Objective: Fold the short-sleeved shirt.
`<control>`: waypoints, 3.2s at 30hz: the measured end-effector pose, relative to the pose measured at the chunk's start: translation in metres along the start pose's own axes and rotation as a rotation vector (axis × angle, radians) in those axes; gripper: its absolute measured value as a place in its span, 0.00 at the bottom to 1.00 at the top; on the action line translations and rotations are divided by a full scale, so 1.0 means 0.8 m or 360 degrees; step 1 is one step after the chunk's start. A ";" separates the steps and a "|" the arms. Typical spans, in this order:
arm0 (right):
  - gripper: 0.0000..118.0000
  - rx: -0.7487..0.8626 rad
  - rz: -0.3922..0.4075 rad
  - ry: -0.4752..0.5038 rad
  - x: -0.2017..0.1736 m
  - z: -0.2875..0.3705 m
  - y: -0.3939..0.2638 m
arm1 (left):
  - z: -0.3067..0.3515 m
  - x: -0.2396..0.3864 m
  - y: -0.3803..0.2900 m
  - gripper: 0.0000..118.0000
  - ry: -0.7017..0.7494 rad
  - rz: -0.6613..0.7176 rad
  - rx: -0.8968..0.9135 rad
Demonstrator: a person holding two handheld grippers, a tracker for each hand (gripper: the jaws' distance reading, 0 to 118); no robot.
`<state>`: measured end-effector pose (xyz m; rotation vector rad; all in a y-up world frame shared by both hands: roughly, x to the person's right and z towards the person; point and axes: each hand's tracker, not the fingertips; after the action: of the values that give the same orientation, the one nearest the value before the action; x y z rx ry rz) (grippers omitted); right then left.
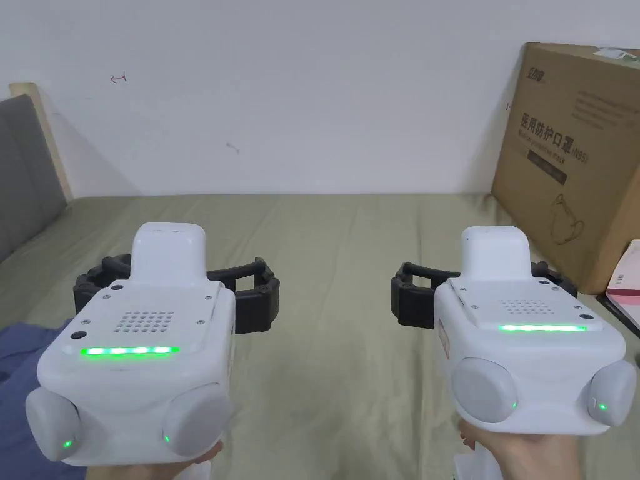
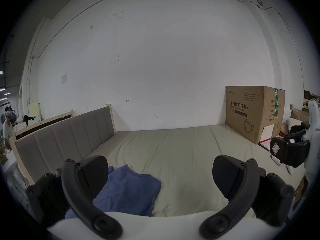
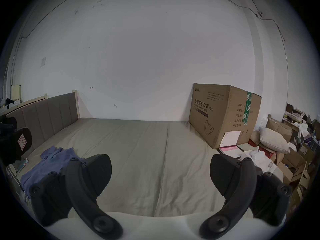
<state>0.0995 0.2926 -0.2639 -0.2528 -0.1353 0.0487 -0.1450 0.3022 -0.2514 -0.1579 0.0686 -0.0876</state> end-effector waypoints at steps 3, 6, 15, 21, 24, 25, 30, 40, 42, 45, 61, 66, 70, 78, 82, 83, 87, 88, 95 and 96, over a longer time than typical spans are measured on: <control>0.97 0.0012 -0.0006 -0.0041 0.000 0.001 0.001 | -0.001 -0.003 -0.001 1.00 -0.0020 0.0057 0.0001; 0.97 0.0237 0.0412 -0.0312 -0.026 0.012 0.008 | 0.000 -0.025 -0.007 1.00 -0.0143 0.0558 0.0111; 0.96 0.0515 0.1993 -0.0316 -0.110 0.008 -0.058 | -0.020 -0.076 -0.129 1.00 -0.0137 0.2166 0.0018; 0.96 0.0246 0.1129 -0.0084 -0.085 0.010 -0.022 | -0.022 -0.066 -0.069 1.00 -0.0144 0.1527 0.0030; 0.96 0.0086 0.0267 0.0086 -0.036 0.001 0.005 | -0.014 -0.027 -0.014 1.00 -0.0094 0.0760 0.0088; 0.96 0.0018 -0.0024 0.0122 -0.013 -0.004 0.008 | -0.008 -0.009 -0.005 1.00 -0.0100 0.0447 0.0157; 0.96 -0.0127 -0.0367 -0.0030 0.046 -0.022 -0.046 | 0.019 0.041 -0.020 1.00 -0.0131 -0.0311 0.0193; 0.96 0.0139 0.0025 -0.0006 0.013 0.014 -0.013 | 0.001 0.002 0.003 1.00 -0.0246 0.0258 -0.0029; 0.89 0.0167 0.0020 -0.0015 0.008 0.019 -0.012 | 0.003 0.000 0.005 0.94 -0.0269 0.0243 -0.0057; 0.17 0.0193 -0.0004 -0.0088 0.005 0.022 -0.013 | 0.006 0.002 0.001 0.17 -0.0293 0.0233 -0.0037; 0.00 0.0160 0.0012 0.0000 0.000 0.020 -0.004 | 0.008 -0.002 0.000 0.00 -0.0231 0.0183 -0.0015; 0.00 0.0169 0.0039 0.0191 -0.029 0.019 0.007 | 0.020 -0.035 0.005 0.00 -0.0130 0.0187 -0.0012; 0.00 0.0152 0.0061 0.0382 -0.076 0.017 0.011 | 0.043 -0.085 0.006 0.00 0.0116 0.0193 0.0004; 0.00 0.0078 0.0090 0.0771 -0.186 0.019 0.004 | 0.098 -0.178 -0.009 0.00 0.0580 0.0140 -0.0009; 0.00 0.0052 0.0123 0.0873 -0.221 0.025 -0.002 | 0.112 -0.207 -0.016 0.00 0.0663 0.0227 -0.0019; 0.00 0.0052 0.0134 0.0888 -0.227 0.026 -0.004 | 0.114 -0.212 -0.018 0.00 0.0682 0.0248 -0.0027; 0.00 0.0055 0.0191 0.0914 -0.237 0.029 -0.007 | 0.115 -0.220 -0.028 0.00 0.0719 0.0247 -0.0047; 0.00 0.0053 0.0197 0.0912 -0.238 0.028 -0.008 | 0.112 -0.220 -0.031 0.00 0.0718 0.0242 -0.0060; 0.00 -0.0010 0.0192 0.0877 -0.225 0.015 -0.019 | 0.057 -0.222 -0.061 0.00 0.0633 0.0321 -0.0325; 0.00 -0.0016 0.0203 0.0868 -0.223 0.013 -0.022 | 0.046 -0.223 -0.069 0.00 0.0609 0.0351 -0.0348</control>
<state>-0.0780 0.2666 -0.2725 -0.2768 0.4232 0.1040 -0.3243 0.2703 -0.1952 -0.3498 0.4773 0.1120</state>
